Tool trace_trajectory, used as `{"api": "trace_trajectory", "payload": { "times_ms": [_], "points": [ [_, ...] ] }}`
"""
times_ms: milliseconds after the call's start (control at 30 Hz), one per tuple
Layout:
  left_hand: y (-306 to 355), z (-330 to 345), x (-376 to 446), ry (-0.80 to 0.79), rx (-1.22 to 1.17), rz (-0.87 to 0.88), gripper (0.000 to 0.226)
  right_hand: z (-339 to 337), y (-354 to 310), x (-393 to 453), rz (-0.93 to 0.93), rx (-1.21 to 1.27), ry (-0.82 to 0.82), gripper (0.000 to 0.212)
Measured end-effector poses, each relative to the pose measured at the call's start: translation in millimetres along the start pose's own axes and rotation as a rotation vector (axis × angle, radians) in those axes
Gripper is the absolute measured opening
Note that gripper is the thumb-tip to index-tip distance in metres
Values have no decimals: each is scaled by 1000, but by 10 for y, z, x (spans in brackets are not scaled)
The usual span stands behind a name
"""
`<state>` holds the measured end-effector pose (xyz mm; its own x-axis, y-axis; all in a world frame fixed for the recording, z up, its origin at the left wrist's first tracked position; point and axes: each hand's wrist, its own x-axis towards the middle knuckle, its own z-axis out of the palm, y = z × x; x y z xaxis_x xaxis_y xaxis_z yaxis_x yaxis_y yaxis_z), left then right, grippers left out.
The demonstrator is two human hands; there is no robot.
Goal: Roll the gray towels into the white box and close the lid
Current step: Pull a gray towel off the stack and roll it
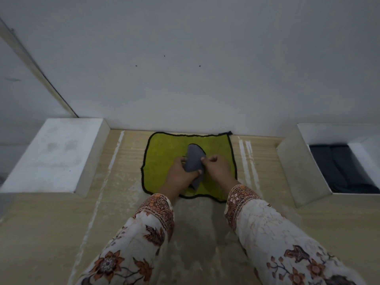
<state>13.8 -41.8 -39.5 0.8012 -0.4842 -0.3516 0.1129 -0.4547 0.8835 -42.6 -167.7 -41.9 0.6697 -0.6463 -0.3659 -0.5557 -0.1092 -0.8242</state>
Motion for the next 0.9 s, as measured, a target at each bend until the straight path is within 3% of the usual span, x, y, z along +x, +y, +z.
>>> {"api": "trace_trajectory", "payload": {
  "times_ms": [100, 200, 367, 600, 767, 900],
  "points": [
    [161, 47, -105, 39, -214, 51, 53, -141, -100, -111, 270, 292, -217, 49],
    [327, 114, -189, 0, -225, 119, 55, -364, -132, -148, 291, 550, -331, 57],
    [575, 373, -344, -31, -193, 205, 56, -738, -202, -212, 118, 803, -263, 43],
    [1096, 883, -488, -18, -434, 230, 18, -1542, -200, -308, 5, 978, -224, 39],
    [1483, 1405, -473, 14, -362, 301, 37, -2237, -200, -313, -91, 950, -127, 35],
    [1693, 1870, -390, 68, -261, 336, 32, -2826, -90, -215, -124, 877, 18, 35]
  ]
}}
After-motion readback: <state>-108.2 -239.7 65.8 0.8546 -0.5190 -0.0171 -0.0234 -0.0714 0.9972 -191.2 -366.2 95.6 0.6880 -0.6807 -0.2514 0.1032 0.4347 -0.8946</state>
